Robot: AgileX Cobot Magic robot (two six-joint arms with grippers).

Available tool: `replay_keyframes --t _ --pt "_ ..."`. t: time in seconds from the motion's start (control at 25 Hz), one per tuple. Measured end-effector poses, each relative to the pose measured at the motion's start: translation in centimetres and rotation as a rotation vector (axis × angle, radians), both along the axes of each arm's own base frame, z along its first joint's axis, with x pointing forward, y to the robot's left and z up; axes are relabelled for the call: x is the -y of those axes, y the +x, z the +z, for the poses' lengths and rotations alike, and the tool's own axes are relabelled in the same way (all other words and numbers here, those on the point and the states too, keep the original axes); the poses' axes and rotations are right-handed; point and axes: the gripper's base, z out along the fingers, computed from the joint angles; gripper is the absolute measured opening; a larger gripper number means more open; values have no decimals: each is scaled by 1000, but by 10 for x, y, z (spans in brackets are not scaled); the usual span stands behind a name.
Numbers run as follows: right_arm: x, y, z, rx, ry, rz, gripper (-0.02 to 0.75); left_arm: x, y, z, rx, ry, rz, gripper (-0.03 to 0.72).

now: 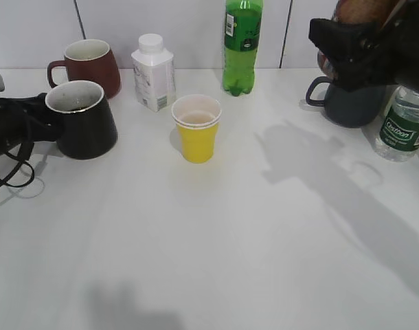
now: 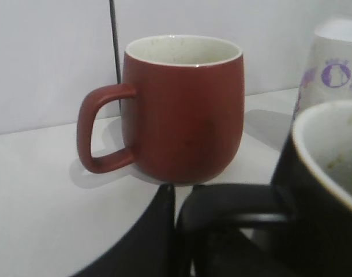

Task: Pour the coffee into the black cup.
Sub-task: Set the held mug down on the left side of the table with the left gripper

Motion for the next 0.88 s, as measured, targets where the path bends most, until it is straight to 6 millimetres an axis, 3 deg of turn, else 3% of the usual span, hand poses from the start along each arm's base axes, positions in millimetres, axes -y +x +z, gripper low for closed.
replay_keyframes --t 0.32,0.88 --pt "0 0 0 0 1 0 528 -1 -5 0 -16 -19 13 249" --pt "-1 4 -9 -42 -16 -6 528 -2 -42 17 -103 19 46 272"
